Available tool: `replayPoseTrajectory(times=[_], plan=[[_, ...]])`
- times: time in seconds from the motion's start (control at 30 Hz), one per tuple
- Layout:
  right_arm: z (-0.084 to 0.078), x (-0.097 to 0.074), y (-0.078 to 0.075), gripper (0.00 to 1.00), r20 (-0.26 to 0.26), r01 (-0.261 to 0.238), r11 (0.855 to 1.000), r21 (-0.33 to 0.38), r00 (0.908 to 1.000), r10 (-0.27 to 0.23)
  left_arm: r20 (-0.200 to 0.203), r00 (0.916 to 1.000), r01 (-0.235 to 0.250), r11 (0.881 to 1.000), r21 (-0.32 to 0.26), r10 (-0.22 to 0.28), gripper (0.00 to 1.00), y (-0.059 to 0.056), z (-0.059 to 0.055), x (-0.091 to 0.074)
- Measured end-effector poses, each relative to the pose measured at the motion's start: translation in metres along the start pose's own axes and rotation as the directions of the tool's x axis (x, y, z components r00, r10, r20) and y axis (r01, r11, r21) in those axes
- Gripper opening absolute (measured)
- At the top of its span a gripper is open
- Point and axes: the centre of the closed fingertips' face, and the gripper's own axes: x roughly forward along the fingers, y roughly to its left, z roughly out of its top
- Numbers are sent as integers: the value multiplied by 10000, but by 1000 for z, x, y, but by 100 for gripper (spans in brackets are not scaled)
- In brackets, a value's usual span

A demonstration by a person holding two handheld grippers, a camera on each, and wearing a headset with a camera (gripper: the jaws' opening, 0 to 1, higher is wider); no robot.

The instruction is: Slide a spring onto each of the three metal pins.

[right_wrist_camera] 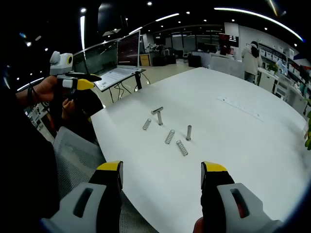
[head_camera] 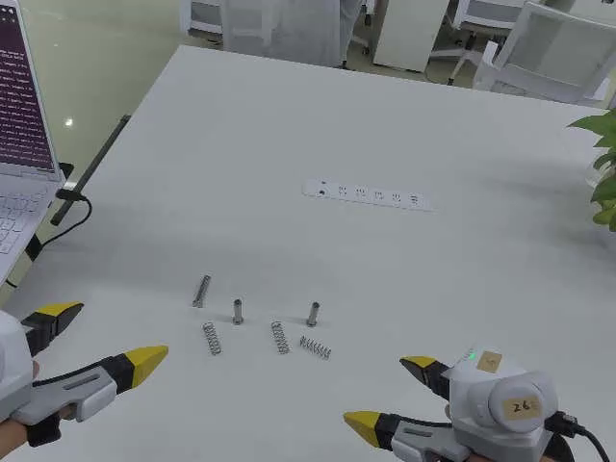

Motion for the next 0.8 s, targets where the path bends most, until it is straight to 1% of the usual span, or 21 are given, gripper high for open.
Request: replayPoseTrajectory(times=[0.17, 0.43, 0.8], plan=[[1, 2, 3, 63, -35, -67, 10000, -62, 10000, 67, -36, 10000, -11, 10000, -17, 11, 65, 1, -2, -2], [3, 5, 7, 63, -11, -159, 9998, -130, 9999, 159, -37, 10000, -49, 10000, 10, 49, 65, 4, -2, -5], [1, 3, 7, 63, 18, -98, 9999, -105, 10000, 98, -45, 10000, 25, 10000, 73, -25, 65, 4, -2, -5]])
